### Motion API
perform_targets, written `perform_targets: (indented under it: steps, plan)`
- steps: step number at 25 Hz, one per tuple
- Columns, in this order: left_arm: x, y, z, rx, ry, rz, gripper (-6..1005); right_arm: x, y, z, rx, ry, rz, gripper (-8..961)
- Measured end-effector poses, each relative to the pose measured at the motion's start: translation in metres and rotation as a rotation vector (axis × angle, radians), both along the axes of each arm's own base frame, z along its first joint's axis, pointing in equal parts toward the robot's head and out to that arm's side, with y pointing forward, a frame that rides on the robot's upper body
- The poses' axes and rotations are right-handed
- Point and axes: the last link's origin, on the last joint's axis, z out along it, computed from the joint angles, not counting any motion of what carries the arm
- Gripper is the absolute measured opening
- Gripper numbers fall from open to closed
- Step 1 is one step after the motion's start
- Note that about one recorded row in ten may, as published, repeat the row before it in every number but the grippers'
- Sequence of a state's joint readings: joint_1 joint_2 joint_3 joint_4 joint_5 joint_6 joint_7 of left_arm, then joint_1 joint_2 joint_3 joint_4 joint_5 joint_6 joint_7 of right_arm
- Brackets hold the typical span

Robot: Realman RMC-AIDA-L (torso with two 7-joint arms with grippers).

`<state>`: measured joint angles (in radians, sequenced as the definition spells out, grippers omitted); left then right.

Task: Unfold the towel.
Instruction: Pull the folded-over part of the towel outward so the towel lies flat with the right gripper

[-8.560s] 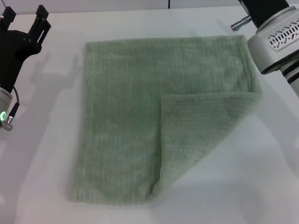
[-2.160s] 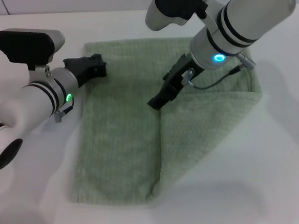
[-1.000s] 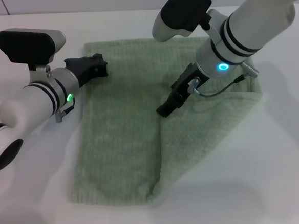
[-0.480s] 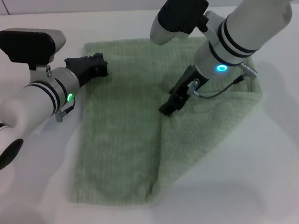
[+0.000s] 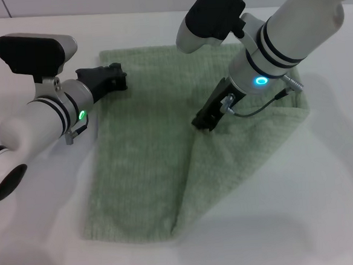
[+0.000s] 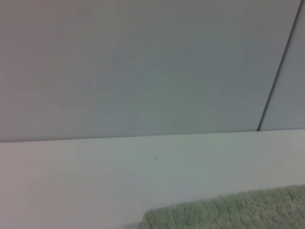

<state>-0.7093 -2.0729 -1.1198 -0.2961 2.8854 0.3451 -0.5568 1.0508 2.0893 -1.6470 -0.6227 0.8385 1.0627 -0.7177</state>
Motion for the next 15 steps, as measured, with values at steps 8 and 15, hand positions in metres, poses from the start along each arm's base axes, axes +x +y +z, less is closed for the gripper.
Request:
perform_targets:
  steps: [8,15]
  plan:
    - [-0.003,-0.001,0.001,0.001,0.001,0.006,-1,-0.006,-0.005,-0.001,-0.025,-0.007,0.048,46]
    - [-0.005,-0.002,0.002,0.005,-0.002,0.006,-1,-0.017,-0.01,0.005,-0.029,0.014,0.075,32]
